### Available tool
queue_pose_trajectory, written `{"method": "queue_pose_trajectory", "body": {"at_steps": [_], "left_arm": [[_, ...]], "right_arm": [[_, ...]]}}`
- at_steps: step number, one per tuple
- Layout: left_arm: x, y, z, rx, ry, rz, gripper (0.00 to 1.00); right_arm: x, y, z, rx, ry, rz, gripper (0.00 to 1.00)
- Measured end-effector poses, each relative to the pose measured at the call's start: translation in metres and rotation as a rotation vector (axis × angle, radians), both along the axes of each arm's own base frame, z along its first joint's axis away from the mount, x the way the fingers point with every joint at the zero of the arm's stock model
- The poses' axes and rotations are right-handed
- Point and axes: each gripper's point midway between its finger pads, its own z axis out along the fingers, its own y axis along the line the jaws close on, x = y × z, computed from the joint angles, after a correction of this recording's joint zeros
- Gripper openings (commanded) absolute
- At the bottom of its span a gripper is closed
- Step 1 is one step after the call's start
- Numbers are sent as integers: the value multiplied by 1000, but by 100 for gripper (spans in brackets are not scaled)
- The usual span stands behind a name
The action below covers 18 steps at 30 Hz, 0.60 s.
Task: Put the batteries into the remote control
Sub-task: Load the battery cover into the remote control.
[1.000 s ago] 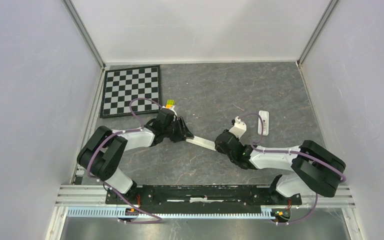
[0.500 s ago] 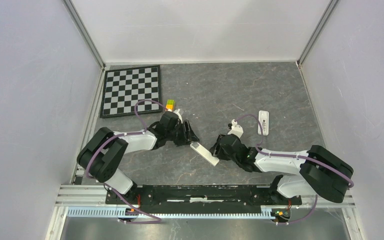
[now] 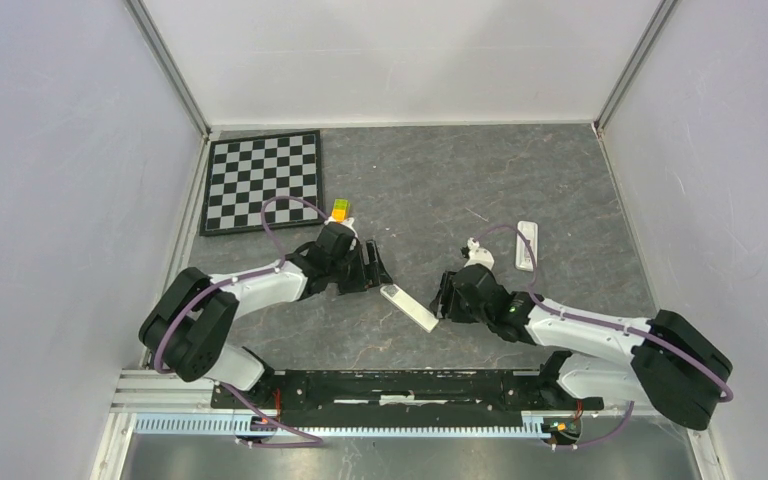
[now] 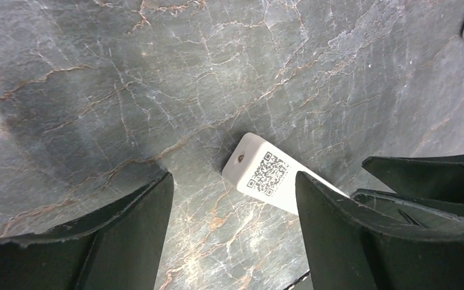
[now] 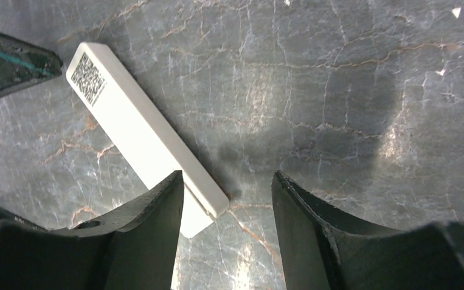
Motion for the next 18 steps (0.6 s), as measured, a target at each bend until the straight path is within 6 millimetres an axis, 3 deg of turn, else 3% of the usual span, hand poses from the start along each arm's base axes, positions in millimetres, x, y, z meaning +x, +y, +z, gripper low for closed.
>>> {"method": "queue_pose_trajectory", "body": {"at_steps": [9,18], "left_arm": [[-1,4,-3,52,-1,-44,70],[-1,-7,-3,17,9,-92,68]], "right_arm": [[-22,9,12,69,57,96,51],[-41,7,-3,101,151,96,30]]}}
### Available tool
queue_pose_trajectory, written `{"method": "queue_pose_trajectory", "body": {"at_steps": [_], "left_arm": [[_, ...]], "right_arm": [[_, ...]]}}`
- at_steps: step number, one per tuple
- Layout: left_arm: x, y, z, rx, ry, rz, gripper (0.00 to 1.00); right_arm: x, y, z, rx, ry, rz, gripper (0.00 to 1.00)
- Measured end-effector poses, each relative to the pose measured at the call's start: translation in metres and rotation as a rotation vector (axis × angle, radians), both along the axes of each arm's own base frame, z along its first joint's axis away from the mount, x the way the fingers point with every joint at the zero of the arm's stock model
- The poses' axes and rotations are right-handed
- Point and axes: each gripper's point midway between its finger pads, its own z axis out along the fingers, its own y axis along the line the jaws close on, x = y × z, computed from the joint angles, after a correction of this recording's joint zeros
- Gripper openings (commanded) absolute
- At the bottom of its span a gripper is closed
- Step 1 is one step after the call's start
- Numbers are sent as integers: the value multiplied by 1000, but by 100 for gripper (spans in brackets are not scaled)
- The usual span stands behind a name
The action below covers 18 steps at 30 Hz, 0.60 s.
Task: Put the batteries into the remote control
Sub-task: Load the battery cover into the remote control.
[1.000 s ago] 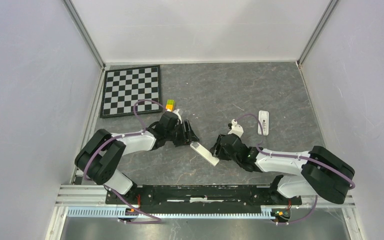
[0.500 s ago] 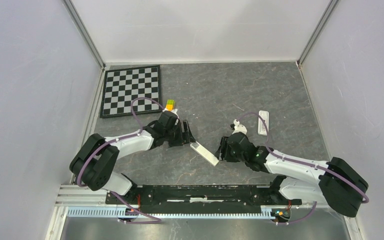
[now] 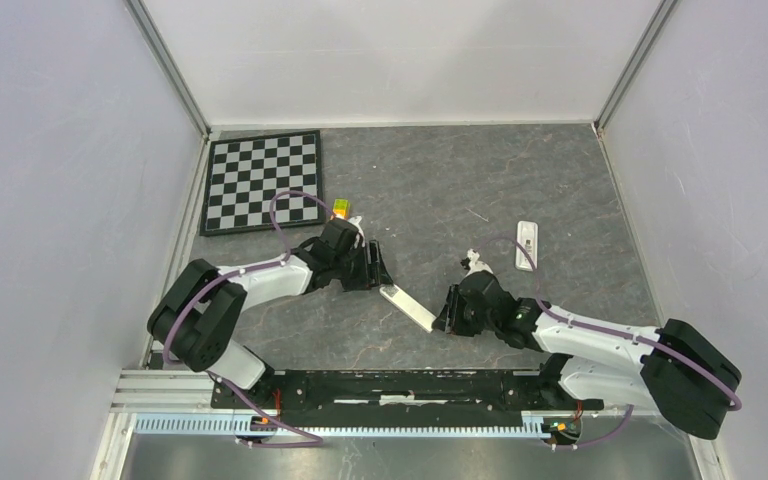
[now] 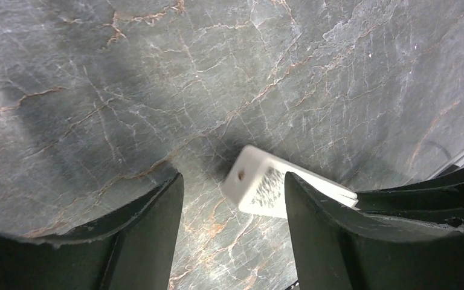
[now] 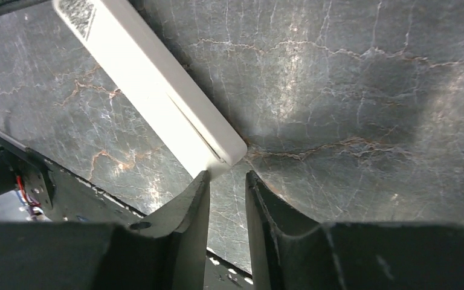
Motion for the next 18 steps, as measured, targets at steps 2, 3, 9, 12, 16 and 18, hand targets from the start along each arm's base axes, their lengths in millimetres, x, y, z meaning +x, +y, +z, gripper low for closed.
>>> {"method": "queue_pose_trajectory", "body": {"at_steps": [2,3,9,12,16,18], "left_arm": [[0,-2,0,-6,-1,-10,65],[0,-2,0,-8,-1,-13,63],[-2,-6,-3,-23,9,-32,56],[-5,-7,-4,-30,15,-40,50],[-10,-8,-7,-53,19,-57,47],[-12,-10,-8,-70,17,-67,47]], "right_arm": [[-2,1,-1,14,11,-6,25],[-1,2,0,22,13,-10,23],[1,8,1,60,13,-29,15],[2,10,1,72,17,-39,10],[4,11,0,82,20,-52,5],[4,11,0,85,22,-57,4]]}}
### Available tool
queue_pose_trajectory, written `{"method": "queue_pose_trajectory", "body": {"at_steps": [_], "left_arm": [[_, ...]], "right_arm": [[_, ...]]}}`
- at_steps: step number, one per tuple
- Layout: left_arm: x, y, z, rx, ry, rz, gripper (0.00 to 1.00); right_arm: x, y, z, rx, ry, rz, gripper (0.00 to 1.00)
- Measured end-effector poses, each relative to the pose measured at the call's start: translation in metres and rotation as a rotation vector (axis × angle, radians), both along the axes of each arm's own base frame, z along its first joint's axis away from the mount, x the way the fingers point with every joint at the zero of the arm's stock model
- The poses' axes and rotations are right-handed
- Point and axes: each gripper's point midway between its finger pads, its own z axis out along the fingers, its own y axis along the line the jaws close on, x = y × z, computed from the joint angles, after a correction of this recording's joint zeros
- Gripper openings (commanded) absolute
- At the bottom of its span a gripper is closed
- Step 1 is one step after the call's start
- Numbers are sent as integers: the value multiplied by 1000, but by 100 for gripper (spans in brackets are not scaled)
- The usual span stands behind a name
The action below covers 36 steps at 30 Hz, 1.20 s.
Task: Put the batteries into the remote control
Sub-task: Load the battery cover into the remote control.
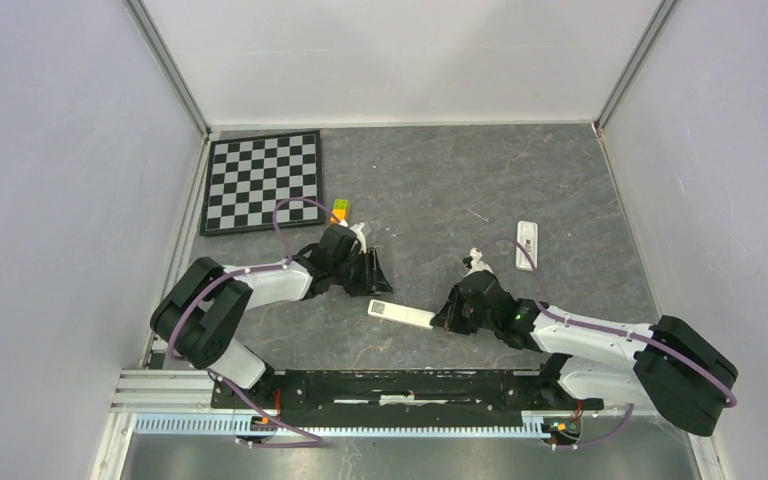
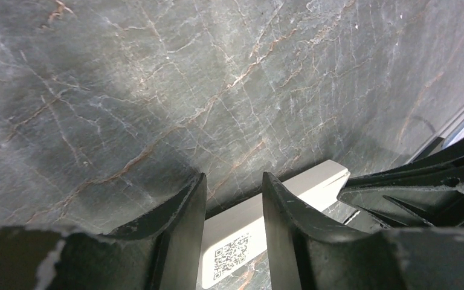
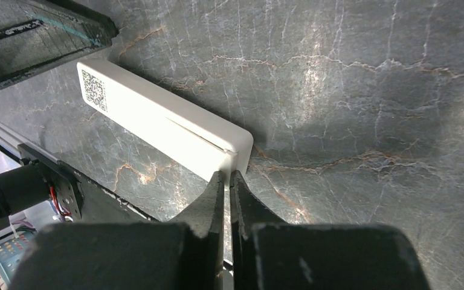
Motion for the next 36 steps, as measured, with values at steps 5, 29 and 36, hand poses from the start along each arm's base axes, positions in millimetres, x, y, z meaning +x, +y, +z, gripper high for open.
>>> {"method": "queue_pose_trajectory", "body": {"at_steps": [5,29,36], "left_arm": [[-1,-1,0,-23,-15,-5,54],[-24,47,1,167,23,102,55],[-33,42,4,124,40,75,68]], "right_arm": [[0,1,0,2,2,-3,5],[4,0,1,0,-18,-12,7],[6,0,1,0,-23,-16,7]]}}
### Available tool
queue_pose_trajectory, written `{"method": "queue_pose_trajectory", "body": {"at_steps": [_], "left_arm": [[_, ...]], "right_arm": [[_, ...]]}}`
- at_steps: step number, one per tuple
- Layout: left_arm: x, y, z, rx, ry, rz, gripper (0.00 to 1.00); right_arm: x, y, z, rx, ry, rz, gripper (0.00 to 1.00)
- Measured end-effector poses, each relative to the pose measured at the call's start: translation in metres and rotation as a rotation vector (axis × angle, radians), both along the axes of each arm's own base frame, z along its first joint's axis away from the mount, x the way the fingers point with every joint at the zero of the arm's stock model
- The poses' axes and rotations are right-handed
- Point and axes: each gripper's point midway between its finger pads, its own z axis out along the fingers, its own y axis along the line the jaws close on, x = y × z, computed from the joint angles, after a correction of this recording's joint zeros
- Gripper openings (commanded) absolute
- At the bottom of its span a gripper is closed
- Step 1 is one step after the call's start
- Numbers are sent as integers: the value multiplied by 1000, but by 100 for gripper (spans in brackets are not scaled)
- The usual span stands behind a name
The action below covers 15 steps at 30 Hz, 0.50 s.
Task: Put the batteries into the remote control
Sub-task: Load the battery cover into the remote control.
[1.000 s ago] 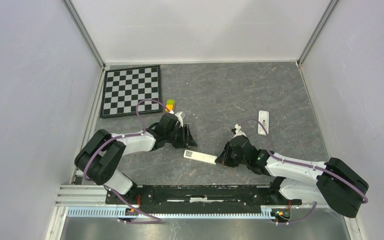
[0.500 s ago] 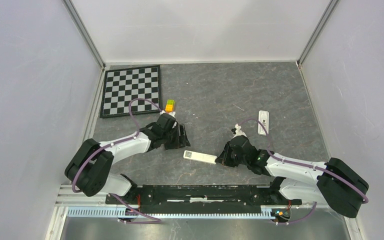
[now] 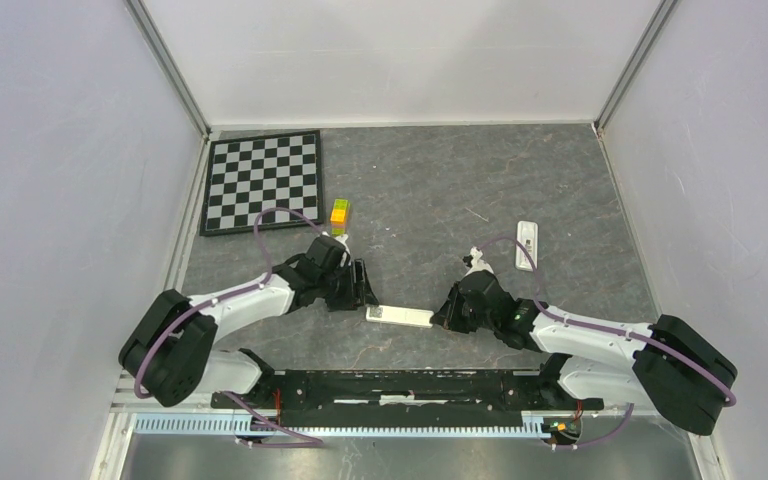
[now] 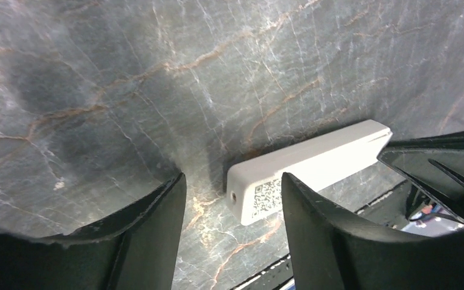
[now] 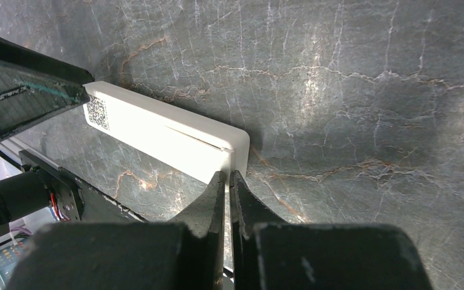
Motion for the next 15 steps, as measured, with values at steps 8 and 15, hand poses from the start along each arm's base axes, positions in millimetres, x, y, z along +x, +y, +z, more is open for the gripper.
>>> {"method": "queue_pose_trajectory", "body": {"at_steps": [8,15], "left_arm": [[-16,-3,2,-66,37,-9,52],[-24,-12,-2,-100,66,-25,42]], "right_arm": [[0,0,0,-1,-1,-2,7],[1,1,0,1,-5,0,4]]}}
